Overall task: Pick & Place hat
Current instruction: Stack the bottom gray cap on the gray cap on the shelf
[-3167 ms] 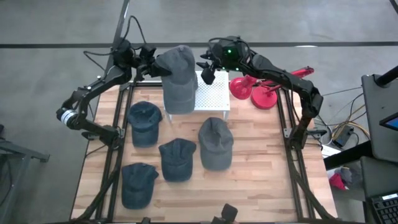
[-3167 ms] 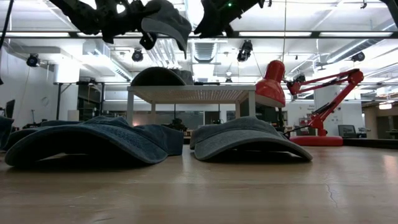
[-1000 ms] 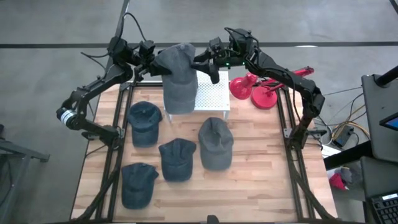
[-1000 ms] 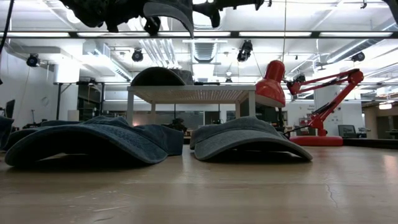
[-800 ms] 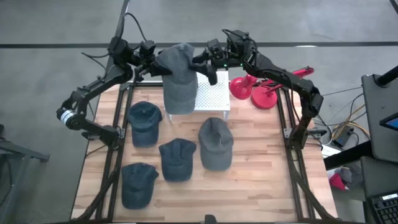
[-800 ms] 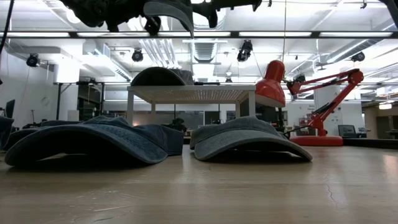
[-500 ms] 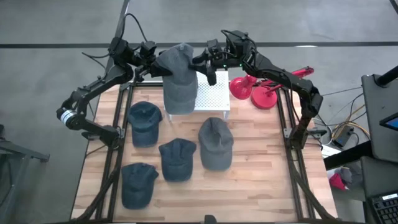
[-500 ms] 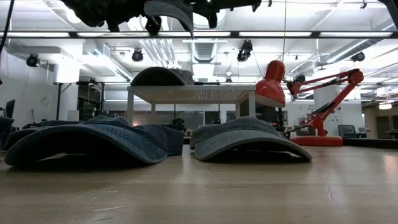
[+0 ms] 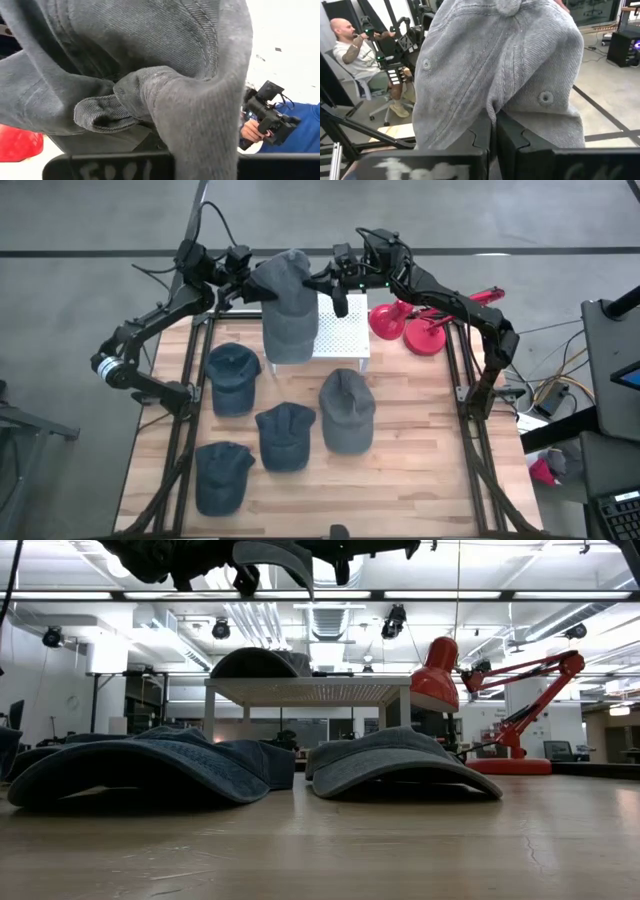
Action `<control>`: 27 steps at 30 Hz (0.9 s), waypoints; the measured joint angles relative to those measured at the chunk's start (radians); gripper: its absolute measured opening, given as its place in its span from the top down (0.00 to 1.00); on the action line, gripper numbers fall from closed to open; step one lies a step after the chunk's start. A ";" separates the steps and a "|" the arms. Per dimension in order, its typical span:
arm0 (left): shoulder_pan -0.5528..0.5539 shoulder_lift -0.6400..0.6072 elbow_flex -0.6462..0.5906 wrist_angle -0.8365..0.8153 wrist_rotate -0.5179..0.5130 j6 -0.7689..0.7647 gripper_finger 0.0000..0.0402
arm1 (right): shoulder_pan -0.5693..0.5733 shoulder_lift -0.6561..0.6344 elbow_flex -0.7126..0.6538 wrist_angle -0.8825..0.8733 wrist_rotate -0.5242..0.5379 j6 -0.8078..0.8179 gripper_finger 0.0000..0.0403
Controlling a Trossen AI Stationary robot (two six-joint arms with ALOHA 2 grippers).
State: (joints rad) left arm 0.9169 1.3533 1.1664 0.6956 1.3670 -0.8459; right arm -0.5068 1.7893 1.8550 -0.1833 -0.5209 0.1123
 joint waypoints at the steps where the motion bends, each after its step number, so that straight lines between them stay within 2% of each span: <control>1: 0.000 0.000 0.000 0.000 -0.007 -0.005 0.96 | 0.000 0.000 0.000 0.000 0.000 0.000 0.98; 6: 0.002 0.000 0.000 0.000 -0.005 -0.005 0.87 | 0.000 0.000 0.001 0.000 0.000 0.012 0.98; 13: 0.020 0.000 0.000 -0.001 0.072 -0.002 0.73 | -0.002 0.000 0.001 -0.016 0.033 0.039 0.98; 17: 0.054 0.000 0.000 -0.002 0.122 -0.018 0.72 | -0.008 -0.002 0.001 -0.040 0.055 0.068 0.98; 21: 0.085 0.000 0.000 -0.002 0.126 -0.013 0.71 | -0.010 -0.006 0.002 -0.056 0.098 0.094 0.98; 27: 0.117 0.000 -0.002 0.000 0.139 0.000 0.71 | -0.010 -0.013 0.002 -0.056 0.102 0.104 0.98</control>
State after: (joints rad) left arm 1.0336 1.3533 1.1645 0.6960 1.5058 -0.8463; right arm -0.5171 1.7762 1.8568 -0.2394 -0.4185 0.2160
